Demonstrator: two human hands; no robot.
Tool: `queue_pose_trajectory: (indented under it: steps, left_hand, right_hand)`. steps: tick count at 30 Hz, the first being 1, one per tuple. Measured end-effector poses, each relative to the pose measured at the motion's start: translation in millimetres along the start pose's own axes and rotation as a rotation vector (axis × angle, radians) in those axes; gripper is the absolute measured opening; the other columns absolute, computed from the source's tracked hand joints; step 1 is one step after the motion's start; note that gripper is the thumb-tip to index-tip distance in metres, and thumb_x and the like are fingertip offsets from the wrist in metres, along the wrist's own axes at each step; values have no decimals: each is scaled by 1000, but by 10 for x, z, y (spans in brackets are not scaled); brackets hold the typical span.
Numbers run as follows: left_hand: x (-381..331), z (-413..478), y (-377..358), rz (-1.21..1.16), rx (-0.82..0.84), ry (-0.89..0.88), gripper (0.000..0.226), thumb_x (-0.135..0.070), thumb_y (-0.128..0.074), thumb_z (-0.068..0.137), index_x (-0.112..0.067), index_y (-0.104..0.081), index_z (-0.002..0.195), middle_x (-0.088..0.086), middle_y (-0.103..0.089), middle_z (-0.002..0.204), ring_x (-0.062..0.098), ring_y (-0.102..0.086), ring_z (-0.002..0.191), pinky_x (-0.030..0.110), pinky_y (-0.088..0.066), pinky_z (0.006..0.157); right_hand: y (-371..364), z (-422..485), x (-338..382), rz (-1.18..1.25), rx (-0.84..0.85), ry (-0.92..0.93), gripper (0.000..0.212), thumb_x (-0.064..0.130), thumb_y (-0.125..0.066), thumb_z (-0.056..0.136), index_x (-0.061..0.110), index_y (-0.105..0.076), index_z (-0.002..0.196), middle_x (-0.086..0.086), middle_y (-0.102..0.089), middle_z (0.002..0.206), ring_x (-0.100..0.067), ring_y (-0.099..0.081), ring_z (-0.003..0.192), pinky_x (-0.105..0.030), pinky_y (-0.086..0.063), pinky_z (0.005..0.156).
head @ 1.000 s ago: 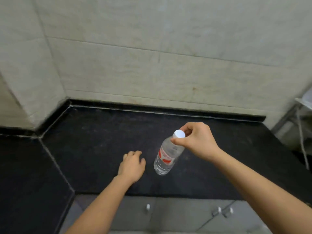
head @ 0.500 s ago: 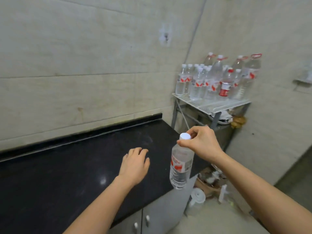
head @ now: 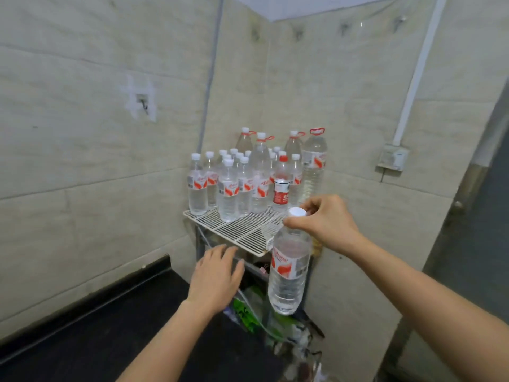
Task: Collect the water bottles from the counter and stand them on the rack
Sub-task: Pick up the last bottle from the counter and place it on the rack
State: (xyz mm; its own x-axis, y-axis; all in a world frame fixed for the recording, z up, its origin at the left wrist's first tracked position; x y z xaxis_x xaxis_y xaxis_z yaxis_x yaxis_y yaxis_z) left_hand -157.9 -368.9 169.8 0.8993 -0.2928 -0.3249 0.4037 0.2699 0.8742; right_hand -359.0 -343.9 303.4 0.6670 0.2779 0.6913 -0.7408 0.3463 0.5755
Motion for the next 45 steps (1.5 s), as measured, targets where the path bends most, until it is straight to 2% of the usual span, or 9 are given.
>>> queue_pose_trajectory:
  steps: [4, 7, 10, 17, 25, 31, 37, 43, 45]
  left_hand:
    - [-203, 700, -333, -111, 34, -1, 49, -43, -37, 97, -21, -40, 140, 1, -42, 142, 20, -34, 132, 35, -33, 107]
    - [-345, 1019, -635, -152, 65, -2, 47, -42, -37, 98, -20, -41, 139, 1, -44, 140, 21, -36, 130, 35, -33, 107]
    - [-451, 1290, -919, -158, 74, 7, 47, -43, -36, 98, -21, -43, 138, 0, -46, 139, 20, -37, 130, 34, -33, 108]
    - [-523, 1860, -1423, -68, 84, 113, 45, -43, -32, 99, -23, -42, 138, -1, -43, 140, 19, -36, 130, 31, -33, 107]
    - [-491, 2370, -1720, -48, 76, 330, 48, -44, -29, 99, -21, -38, 141, 3, -40, 143, 21, -34, 132, 35, -33, 108]
    - [-401, 2392, -1782, 12, 91, 443, 46, -48, -27, 98, -21, -48, 128, 2, -48, 132, 19, -36, 124, 34, -32, 106]
    - [-380, 2378, -1833, 54, 117, 467, 51, -50, -26, 98, -18, -47, 131, 5, -49, 133, 22, -38, 123, 35, -32, 106]
    - [-339, 2372, -1852, 47, 98, 502, 52, -52, -28, 96, -20, -49, 131, 2, -51, 134, 20, -39, 124, 36, -34, 106]
    - [-325, 2370, -1849, 52, 97, 506, 50, -53, -27, 96, -22, -50, 127, 0, -52, 132, 18, -40, 122, 35, -36, 103]
  right_hand:
    - [167, 709, -124, -14, -72, 12, 25, 24, -86, 65, 13, -65, 57, 6, -53, 47, 3, -45, 39, -9, -31, 39]
    - [246, 1236, -283, -15, -122, 8, 31, 28, -85, 64, 2, -68, 64, 0, -54, 54, -6, -46, 52, -25, -38, 53]
    - [246, 1719, -466, -22, -150, 9, 32, 27, -83, 62, -1, -69, 66, -3, -52, 55, -11, -44, 55, -28, -36, 55]
    - [42, 2659, -983, 35, -76, 51, 35, 26, -82, 60, -4, -63, 59, -1, -41, 49, -11, -36, 48, -27, -30, 49]
    - [-526, 3430, -1377, 71, 157, 147, 35, 23, -81, 62, 10, -51, 50, -3, -36, 49, -15, -33, 49, -28, -27, 51]
    - [-906, 3731, -1560, 29, 295, 203, 44, 29, -81, 66, -11, -62, 66, -10, -48, 56, -20, -42, 53, -31, -34, 54]
    - [-1027, 3870, -1471, -147, 399, 354, 52, 32, -75, 75, 15, -32, 51, -2, -30, 49, -17, -30, 49, -31, -22, 51]
    - [-1184, 3896, -1367, -151, 708, 530, 33, 24, -70, 84, -7, -59, 78, -8, -43, 70, -18, -40, 67, -31, -32, 64]
    - [-1166, 3889, -1325, -158, 827, 569, 20, 16, -67, 85, -1, -68, 94, -9, -52, 76, -17, -45, 73, -35, -38, 70]
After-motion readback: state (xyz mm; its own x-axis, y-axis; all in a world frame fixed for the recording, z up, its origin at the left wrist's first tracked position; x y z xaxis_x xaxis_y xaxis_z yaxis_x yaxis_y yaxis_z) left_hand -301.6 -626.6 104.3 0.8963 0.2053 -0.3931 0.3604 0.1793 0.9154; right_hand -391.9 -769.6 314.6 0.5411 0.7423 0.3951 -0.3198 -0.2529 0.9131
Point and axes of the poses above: each hand's wrist, its own z-axis towards the middle knuckle, its own y-axis out of the back of the hand, x = y × z, the point moved 8 cm from there along z, towards the middle knuckle
